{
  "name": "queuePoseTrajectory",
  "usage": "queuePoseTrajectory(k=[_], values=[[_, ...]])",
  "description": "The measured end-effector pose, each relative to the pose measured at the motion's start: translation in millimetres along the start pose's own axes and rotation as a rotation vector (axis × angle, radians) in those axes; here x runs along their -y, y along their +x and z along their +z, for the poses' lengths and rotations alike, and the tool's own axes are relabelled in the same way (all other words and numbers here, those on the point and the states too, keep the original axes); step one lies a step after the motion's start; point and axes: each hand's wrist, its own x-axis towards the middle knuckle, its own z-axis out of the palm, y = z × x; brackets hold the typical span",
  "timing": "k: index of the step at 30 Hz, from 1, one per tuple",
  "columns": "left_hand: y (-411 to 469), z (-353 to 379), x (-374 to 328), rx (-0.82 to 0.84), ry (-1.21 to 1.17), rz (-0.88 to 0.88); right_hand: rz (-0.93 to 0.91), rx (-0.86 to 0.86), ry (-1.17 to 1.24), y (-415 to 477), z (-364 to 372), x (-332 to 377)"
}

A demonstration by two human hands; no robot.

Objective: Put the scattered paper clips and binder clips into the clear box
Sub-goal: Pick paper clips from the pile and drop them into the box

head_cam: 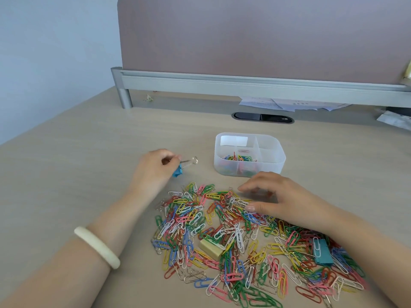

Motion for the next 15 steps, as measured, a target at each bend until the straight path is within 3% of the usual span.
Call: queuePoseTrajectory(k=[7, 12, 14, 15], values=[[21, 10, 16, -0.038, 0.406, 0.027, -0.022, 0.01, -0.042, 2, 1, -3], [20, 8, 24, -0.032, 0.381, 0.034, -0.026, 0.025, -0.094, 1, 3, -1], [15, -4, 14, -0.044, 0.299, 0.17, -0.005, 0.06, -0.104, 1, 2, 1], [10, -13, 5, 0.056, 0.247, 0.243, 0.014, 0.089, -0.109, 1, 1, 2]])
